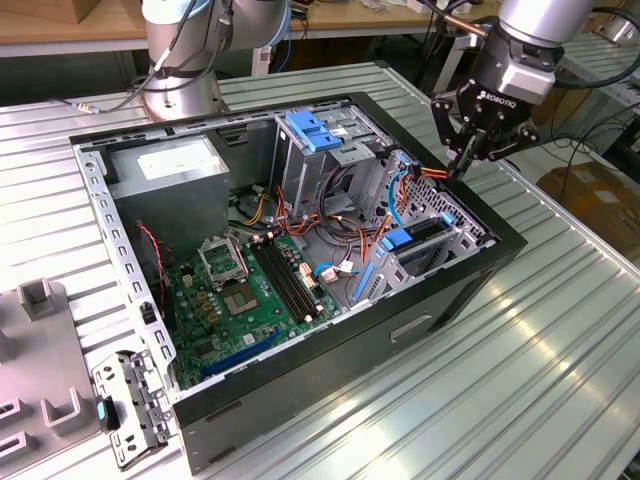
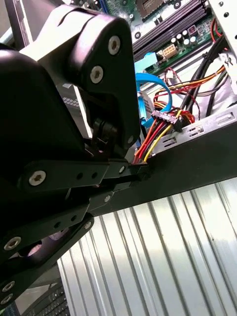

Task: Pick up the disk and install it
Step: 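Insert the first disk wire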

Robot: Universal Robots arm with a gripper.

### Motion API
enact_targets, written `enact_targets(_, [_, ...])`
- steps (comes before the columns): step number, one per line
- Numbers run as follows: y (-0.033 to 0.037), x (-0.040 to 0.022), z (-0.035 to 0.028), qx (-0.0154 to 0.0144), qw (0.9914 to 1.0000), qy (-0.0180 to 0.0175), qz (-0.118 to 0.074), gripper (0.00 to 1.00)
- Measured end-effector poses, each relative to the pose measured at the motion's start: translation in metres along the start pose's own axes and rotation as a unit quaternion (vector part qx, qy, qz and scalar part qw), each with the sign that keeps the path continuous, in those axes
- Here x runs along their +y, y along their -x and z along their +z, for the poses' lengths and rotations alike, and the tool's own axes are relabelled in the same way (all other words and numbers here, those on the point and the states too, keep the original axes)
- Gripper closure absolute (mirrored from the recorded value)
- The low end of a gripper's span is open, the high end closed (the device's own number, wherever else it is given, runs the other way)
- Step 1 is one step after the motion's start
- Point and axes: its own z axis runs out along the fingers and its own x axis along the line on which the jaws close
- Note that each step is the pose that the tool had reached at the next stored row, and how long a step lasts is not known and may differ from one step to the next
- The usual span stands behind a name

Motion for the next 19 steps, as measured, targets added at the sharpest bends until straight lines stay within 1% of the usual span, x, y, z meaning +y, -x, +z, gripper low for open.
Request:
enact_targets(5, [0.0028, 0.0037, 0.0, 0.0, 1.0, 0.0, 0.0, 0.83])
enact_targets(6, [0.003, 0.0039, -0.0001, 0.0, 1.0, 0.0001, 0.003, 0.83])
enact_targets(8, [0.0031, 0.004, 0.0, -0.0002, 0.99989, 0.0005, 0.015, 0.83])
enact_targets(9, [0.0031, 0.004, 0.0, -0.0005, 0.99959, 0.0009, 0.029, 0.83])
enact_targets(11, [0.0031, 0.004, 0.0, -0.0006, 0.99919, 0.0013, 0.04, 0.83])
enact_targets(12, [0.0031, 0.004, 0.0, -0.0008, 0.9987, 0.0017, 0.051, 0.83])
enact_targets(13, [0.0031, 0.004, 0.0, -0.0009, 0.99833, 0.0019, 0.058, 0.83])
enact_targets(14, [0.0033, 0.0043, 0.0, -0.001, 0.99821, 0.0019, 0.06, 0.83])
enact_targets(19, [0.0057, 0.0073, 0.0, -0.001, 0.9982, 0.0019, 0.06, 0.83])
